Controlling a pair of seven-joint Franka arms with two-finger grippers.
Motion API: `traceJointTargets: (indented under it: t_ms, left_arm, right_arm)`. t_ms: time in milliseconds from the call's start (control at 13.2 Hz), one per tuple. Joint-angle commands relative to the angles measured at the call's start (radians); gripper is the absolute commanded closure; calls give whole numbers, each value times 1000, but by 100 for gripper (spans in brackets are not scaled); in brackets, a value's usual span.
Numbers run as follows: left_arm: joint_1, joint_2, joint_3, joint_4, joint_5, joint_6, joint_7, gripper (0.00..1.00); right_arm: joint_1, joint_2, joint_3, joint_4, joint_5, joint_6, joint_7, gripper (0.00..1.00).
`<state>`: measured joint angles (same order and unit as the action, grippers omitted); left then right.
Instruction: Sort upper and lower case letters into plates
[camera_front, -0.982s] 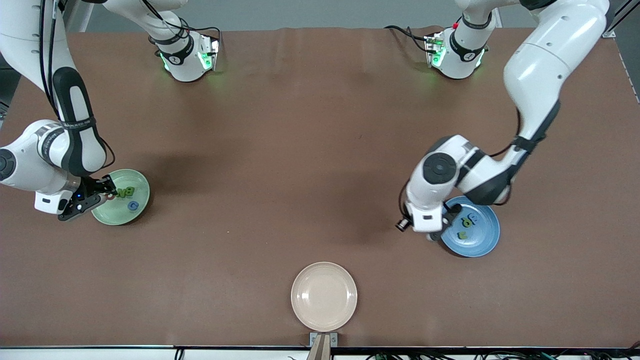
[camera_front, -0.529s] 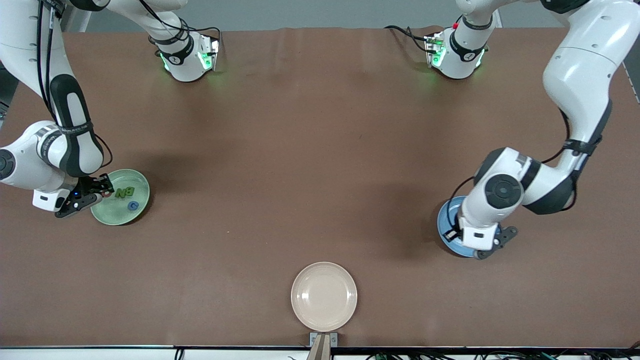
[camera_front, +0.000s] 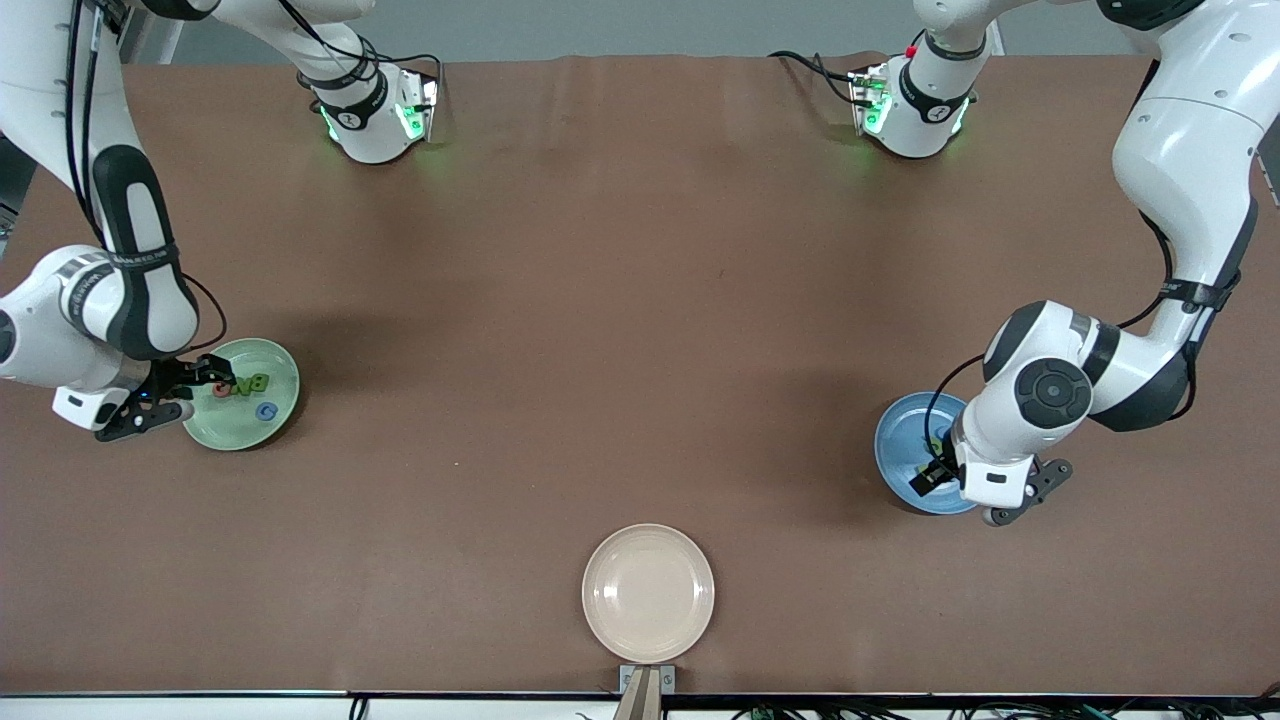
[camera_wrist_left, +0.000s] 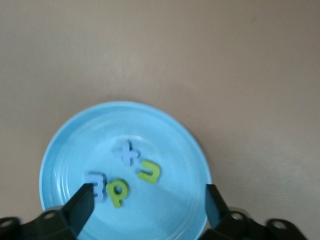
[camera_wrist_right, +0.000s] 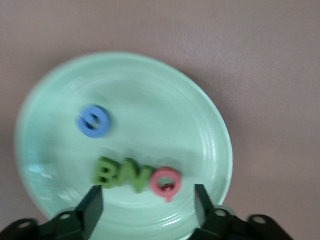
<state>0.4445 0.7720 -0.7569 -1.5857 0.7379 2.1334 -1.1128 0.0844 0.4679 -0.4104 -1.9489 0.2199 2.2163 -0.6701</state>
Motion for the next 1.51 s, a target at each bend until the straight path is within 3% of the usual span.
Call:
traceJointTargets:
  t_ms: [0, 227, 453, 680, 906, 1133, 1284, 1435]
  left_arm:
    - [-6, -31, -7, 73, 15, -65, 137, 0]
    - [0, -71, -9, 119, 15, -108, 350, 0]
    - [9, -137, -5, 119, 8, -168, 583, 0]
    - [3, -140, -16, 193, -8, -297, 715, 0]
    - [-13, -140, -59, 277, -110, -449, 709, 0]
    - [-13, -192, -49, 282, -217, -495, 714, 0]
    - [-113, -288, 95, 277, -319, -500, 717, 0]
    - [-275, -394, 343, 270, -533, -526, 720, 0]
  right_arm:
    - [78, -174, 4, -28, -7, -140, 269, 5]
    - [127, -309, 11, -25, -74, -248, 521, 3]
    - [170, -408, 16, 4, -123, -322, 622, 3]
    - [192, -420, 18, 180, -146, -498, 629, 1]
    - [196, -416, 21, 347, -177, -595, 630, 1]
    - [198, -411, 12, 473, -181, -693, 621, 0]
    - [204, -411, 18, 502, -186, -692, 630, 0]
    - [206, -410, 19, 559, -177, -693, 632, 0]
